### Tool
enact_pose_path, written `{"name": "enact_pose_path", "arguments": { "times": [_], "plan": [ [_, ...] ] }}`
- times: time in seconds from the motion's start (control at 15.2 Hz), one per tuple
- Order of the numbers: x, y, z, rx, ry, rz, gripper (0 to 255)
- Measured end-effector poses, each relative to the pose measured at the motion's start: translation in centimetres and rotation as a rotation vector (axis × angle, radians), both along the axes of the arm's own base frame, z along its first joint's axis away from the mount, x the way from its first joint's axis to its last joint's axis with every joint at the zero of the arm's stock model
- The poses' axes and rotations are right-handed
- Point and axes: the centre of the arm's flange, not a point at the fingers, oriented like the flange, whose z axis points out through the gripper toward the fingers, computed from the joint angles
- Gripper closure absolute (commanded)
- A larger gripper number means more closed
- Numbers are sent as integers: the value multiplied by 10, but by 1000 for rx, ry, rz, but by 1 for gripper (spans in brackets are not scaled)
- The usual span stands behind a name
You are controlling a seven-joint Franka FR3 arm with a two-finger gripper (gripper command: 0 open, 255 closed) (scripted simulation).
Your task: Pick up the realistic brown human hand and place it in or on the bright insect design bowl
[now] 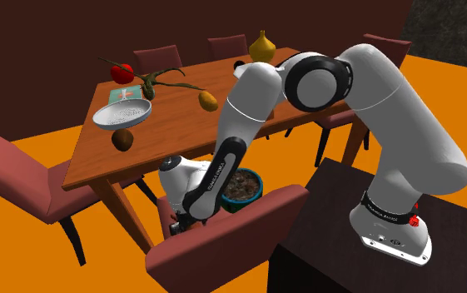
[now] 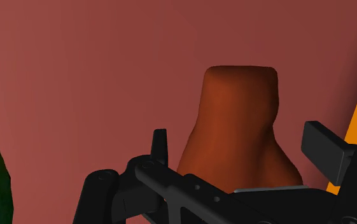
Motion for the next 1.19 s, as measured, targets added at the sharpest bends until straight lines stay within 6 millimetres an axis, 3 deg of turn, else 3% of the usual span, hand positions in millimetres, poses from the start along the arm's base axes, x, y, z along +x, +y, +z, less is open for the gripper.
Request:
{"name": "enact_pose_path", "arguments": {
  "times": [0.46, 0.53, 1.19],
  "plan": [
    [-1, 0, -8, 0, 0, 0, 0],
    [-1, 0, -8, 0, 0, 0, 255],
    [-2, 0, -8, 0, 0, 0, 255]
  ]
}}
